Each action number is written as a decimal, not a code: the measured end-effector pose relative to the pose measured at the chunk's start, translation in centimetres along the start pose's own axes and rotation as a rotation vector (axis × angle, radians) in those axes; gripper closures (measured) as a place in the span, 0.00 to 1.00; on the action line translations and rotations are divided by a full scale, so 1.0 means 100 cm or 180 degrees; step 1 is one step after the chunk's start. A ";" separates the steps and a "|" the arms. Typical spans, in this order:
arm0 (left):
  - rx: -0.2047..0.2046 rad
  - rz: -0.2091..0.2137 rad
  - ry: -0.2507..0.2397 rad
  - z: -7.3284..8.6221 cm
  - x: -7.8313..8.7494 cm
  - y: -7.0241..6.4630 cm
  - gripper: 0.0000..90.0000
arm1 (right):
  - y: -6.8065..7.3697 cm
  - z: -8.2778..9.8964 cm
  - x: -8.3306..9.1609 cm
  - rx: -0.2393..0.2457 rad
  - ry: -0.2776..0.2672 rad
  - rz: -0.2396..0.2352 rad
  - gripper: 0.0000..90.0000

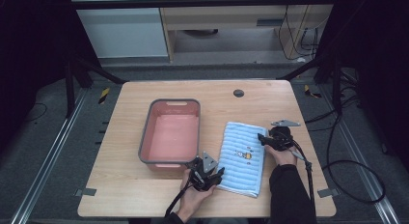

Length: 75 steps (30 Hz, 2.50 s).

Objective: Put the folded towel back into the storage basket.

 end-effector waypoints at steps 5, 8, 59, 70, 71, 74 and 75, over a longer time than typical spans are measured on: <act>-0.0008 0.0006 0.0038 0.002 -0.003 0.000 0.64 | 0.000 0.002 -0.002 -0.0011 0.0025 -0.0034 0.54; 0.0008 -0.0001 0.0044 0.004 -0.005 -0.001 0.64 | 0.001 0.004 -0.004 0.0000 0.0059 -0.0030 0.56; 0.0127 0.0175 -0.0103 -0.011 0.015 -0.005 0.95 | 0.022 -0.012 0.022 0.0022 -0.0242 -0.0404 0.92; 0.0139 0.0213 -0.0213 -0.021 0.027 -0.004 0.95 | 0.030 -0.026 0.039 0.0161 -0.0392 -0.0402 0.92; 0.0145 0.0226 -0.0262 -0.025 0.031 -0.002 0.95 | 0.030 -0.027 0.041 0.0179 -0.0393 -0.0389 0.92; 0.0170 0.0270 -0.0274 -0.026 0.033 -0.003 0.96 | 0.031 -0.030 0.045 0.0230 -0.0408 -0.0359 0.92; 0.0159 0.0273 -0.0282 -0.027 0.035 -0.002 0.96 | 0.032 -0.031 0.046 0.0217 -0.0423 -0.0366 0.92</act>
Point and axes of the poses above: each handheld gripper's, and its own axes: x roughly backward along the jaws, z roughly out of its underside, y roughly to its left, the point moved 5 cm from there along -x, roughly forward along the jaws, and after that the axes turned 10 degrees about -z, right-handed, at the moved point
